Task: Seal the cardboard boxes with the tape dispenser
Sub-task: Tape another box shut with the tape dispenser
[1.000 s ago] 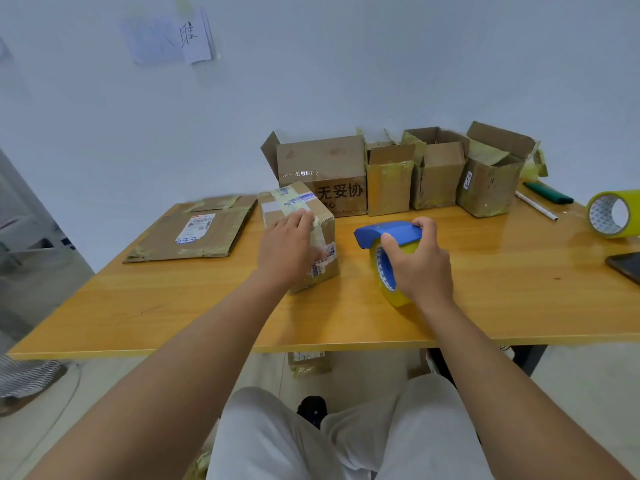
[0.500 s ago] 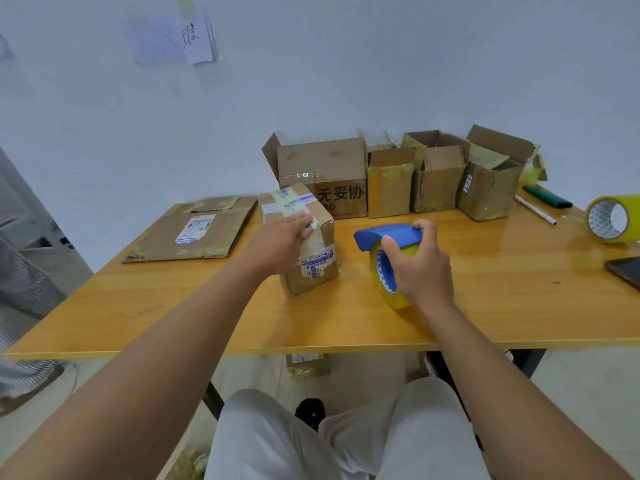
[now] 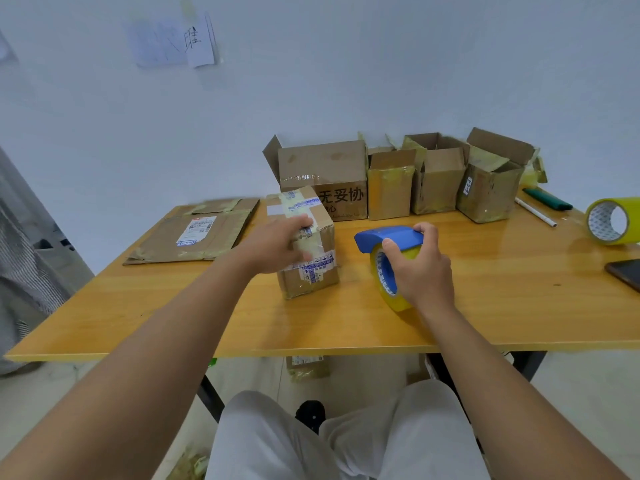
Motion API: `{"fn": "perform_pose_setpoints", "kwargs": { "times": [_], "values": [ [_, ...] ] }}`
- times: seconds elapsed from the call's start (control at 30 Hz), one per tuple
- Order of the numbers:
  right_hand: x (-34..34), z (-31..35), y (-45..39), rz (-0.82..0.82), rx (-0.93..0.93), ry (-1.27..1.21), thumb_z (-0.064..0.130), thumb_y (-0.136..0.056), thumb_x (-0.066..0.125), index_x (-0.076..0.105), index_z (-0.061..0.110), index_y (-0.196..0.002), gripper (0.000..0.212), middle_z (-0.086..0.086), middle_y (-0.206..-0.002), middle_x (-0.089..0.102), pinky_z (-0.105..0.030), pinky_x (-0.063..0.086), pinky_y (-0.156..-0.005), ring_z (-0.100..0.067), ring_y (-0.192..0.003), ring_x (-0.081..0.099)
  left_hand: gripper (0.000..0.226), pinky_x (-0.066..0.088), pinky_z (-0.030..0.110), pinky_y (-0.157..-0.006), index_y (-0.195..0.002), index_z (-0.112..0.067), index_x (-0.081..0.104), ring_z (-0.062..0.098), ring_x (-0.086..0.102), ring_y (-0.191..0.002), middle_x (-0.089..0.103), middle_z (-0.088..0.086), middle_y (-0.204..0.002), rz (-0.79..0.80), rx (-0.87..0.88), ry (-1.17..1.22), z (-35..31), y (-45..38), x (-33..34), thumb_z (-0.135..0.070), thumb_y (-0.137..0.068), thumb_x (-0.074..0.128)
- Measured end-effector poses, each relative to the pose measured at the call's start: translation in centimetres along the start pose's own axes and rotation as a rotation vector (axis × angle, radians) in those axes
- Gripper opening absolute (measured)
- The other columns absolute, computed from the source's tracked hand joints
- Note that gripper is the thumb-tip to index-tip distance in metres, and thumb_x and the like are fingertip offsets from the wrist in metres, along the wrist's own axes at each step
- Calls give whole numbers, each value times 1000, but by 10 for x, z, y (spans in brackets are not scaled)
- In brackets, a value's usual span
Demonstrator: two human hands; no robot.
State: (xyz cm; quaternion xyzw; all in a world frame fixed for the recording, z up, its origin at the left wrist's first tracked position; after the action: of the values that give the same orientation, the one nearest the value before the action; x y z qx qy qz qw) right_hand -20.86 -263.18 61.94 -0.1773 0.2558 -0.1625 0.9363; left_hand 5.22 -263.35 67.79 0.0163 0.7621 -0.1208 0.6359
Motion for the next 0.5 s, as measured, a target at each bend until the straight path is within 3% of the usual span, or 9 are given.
{"fn": "perform_pose_setpoints", "kwargs": {
  "times": [0.13, 0.23, 0.37, 0.5],
  "values": [
    [1, 1, -1, 12, 0, 4, 54, -90, 59, 39, 29, -126, 48, 5, -83, 54, -30, 42, -51, -15, -69, 56, 76, 38, 39, -106, -148, -27, 36, 22, 42, -134, 47, -1, -150, -170, 57, -143, -1, 5, 7, -42, -84, 74],
    [1, 0, -1, 10, -3, 3, 54, -90, 59, 39, 28, -125, 48, 7, -82, 53, -31, 44, -51, -14, -69, 56, 89, 24, 39, -117, -152, -29, 28, 19, 32, -144, 35, -4, -158, -192, 64, -253, 0, 4, 16, -49, -80, 75],
    [1, 0, 0, -3, -8, -1, 54, -90, 60, 39, 28, -125, 48, 10, -80, 52, -29, 42, -49, -11, -67, 55, 92, 33, 37, -111, -148, -28, 31, 19, 44, -135, 44, -3, -152, -262, 48, -318, -2, 4, 18, -53, -74, 79],
    [0, 0, 0, -6, -10, 1, 54, -90, 60, 39, 29, -124, 47, 11, -80, 52, -27, 37, -47, -9, -65, 55, 76, 43, 36, -96, -138, -29, 43, 20, 55, -117, 59, -5, -133, -279, -4, -238, -7, 0, 12, -65, -76, 70]
  ]
}}
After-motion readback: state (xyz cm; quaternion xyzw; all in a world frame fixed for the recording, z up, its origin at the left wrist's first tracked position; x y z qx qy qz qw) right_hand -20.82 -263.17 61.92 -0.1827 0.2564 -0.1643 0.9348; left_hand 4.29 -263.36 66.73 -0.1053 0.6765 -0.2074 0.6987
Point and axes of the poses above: each hand's wrist, its own y-axis away from the middle knuckle, its own x-axis out of the palm, z = x × y, the point moved 7 cm from there along -y, towards the middle knuckle
